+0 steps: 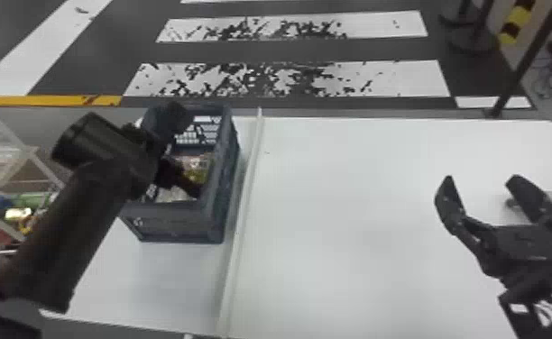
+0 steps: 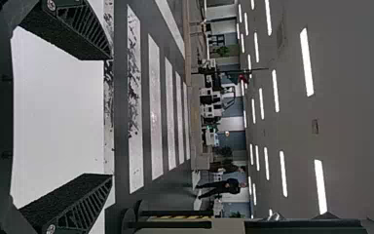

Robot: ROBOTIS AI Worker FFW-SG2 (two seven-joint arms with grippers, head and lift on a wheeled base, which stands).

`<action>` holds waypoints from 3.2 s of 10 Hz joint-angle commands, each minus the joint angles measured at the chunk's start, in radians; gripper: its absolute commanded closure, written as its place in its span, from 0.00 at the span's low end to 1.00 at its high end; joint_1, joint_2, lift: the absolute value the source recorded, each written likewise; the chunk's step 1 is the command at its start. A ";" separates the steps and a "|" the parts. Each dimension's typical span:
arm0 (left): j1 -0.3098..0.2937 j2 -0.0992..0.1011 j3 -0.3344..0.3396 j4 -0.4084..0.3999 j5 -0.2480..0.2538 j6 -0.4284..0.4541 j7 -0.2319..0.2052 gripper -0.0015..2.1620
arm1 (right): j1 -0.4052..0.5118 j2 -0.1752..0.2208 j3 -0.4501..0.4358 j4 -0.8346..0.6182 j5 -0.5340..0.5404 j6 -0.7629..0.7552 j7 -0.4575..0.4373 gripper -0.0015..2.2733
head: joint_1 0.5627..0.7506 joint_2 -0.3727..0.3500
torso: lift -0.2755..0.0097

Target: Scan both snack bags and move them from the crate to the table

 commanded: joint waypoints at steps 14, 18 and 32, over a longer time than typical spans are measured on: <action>0.194 0.056 0.380 -0.262 0.230 -0.040 -0.075 0.99 | 0.008 0.003 0.000 0.005 -0.023 0.000 0.002 0.03 | 0.70 0.70 | 0.66; 0.221 0.049 0.503 -0.285 0.405 -0.089 -0.067 0.99 | 0.008 0.003 0.004 0.003 -0.020 0.009 0.002 0.03 | 0.70 0.73 | 0.66; 0.444 -0.255 0.298 -0.823 0.586 0.086 0.198 0.99 | 0.022 0.006 -0.014 0.002 -0.023 -0.006 -0.004 0.04 | 0.70 0.41 | 0.66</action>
